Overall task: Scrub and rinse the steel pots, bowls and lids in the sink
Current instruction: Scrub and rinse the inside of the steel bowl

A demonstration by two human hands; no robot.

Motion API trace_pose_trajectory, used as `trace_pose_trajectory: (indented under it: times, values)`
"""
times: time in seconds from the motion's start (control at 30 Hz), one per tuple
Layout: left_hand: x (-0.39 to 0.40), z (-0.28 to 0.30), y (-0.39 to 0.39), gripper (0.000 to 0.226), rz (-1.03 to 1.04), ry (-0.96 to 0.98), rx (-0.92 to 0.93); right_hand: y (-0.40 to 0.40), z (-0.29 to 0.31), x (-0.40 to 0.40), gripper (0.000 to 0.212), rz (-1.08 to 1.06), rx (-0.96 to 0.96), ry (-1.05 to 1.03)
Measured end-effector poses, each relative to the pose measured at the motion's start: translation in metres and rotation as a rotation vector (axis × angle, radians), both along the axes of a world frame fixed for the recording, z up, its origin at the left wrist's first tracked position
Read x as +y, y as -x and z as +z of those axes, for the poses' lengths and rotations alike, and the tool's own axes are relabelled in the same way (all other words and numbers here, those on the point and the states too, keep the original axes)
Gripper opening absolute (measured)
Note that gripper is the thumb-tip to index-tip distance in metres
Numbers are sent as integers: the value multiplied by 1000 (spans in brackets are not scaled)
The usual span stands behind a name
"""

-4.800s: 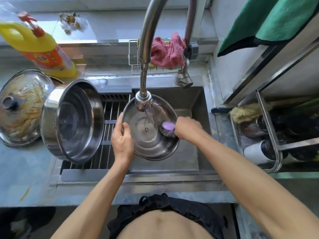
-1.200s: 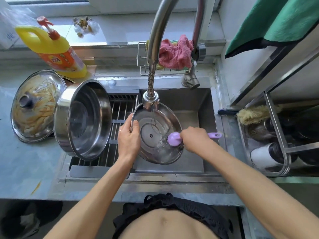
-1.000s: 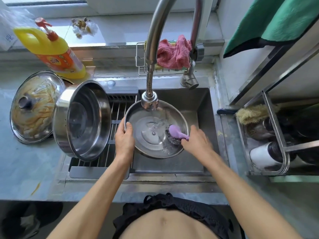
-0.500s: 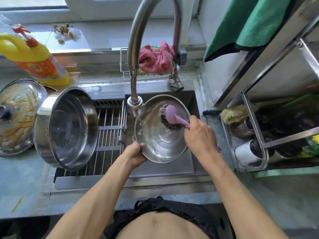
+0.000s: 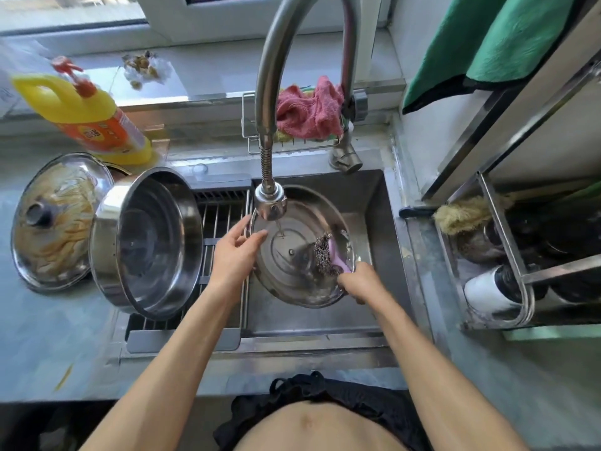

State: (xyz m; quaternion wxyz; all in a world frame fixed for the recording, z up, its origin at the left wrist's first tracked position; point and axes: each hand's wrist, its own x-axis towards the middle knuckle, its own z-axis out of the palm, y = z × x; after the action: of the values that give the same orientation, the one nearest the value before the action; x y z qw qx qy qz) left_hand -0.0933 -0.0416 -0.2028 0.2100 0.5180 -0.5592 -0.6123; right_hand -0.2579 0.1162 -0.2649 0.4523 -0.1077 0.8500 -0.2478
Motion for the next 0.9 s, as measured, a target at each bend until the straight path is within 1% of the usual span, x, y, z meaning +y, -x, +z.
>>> trace_pose_trajectory:
  times: [0.07, 0.1, 0.13, 0.2, 0.27, 0.3, 0.43, 0.47, 0.53, 0.57, 0.6, 0.63, 0.67, 0.7, 0.73, 0.8, 0.83, 0.9]
  values:
    - [-8, 1, -1, 24, -40, 49, -155, -3, 5, 1, 21, 6, -64, -19]
    - [-11, 0, -1, 20, -54, 68, -237, -4, 8, 2, 12, -8, -63, -27]
    - [-15, -2, -1, 24, -59, 50, -288, -3, 11, 3, 4, -35, -51, -21]
    - [-15, -9, 1, 23, -68, -42, -337, 3, 21, 6, 8, -117, -7, 13]
    - [-10, -18, 3, 22, -84, -116, -357, 13, 34, 7, 3, -181, 73, 78]
    - [-6, -25, 4, 20, -87, -149, -364, 17, 41, 6, 7, -196, 120, 107]
    - [16, -53, 10, 8, -135, -268, -398, 24, 64, -5, 14, -163, 375, 187]
    - [23, -56, 12, 8, -156, -313, -388, 23, 69, -8, 17, -160, 422, 237]
    - [36, -62, 15, 22, -232, -348, -359, 20, 77, -14, 22, -142, 502, 328]
    - [41, -65, 15, 27, -282, -300, -362, 18, 80, -17, 24, -123, 540, 364]
    - [44, -63, 14, 29, -339, -198, -380, 16, 82, -20, 27, -102, 569, 384]
    - [45, -62, 12, 33, -403, -47, -411, 14, 83, -22, 29, -92, 586, 391]
    - [46, -62, 10, 36, -462, 95, -404, 14, 83, -24, 28, -97, 585, 384]
    - [48, -62, 7, 43, -504, 198, -342, 16, 81, -25, 26, -112, 572, 370]
    - [49, -59, 4, 47, -517, 238, -279, 17, 79, -26, 23, -128, 550, 348]
    - [52, -48, -2, 44, -542, 226, -161, 20, 74, -28, 22, -168, 487, 307]
    - [54, -43, -4, 42, -570, 197, -126, 21, 71, -30, 22, -185, 463, 291]
    - [59, -33, -3, 40, -612, 225, -72, 18, 67, -34, 16, -209, 407, 281]
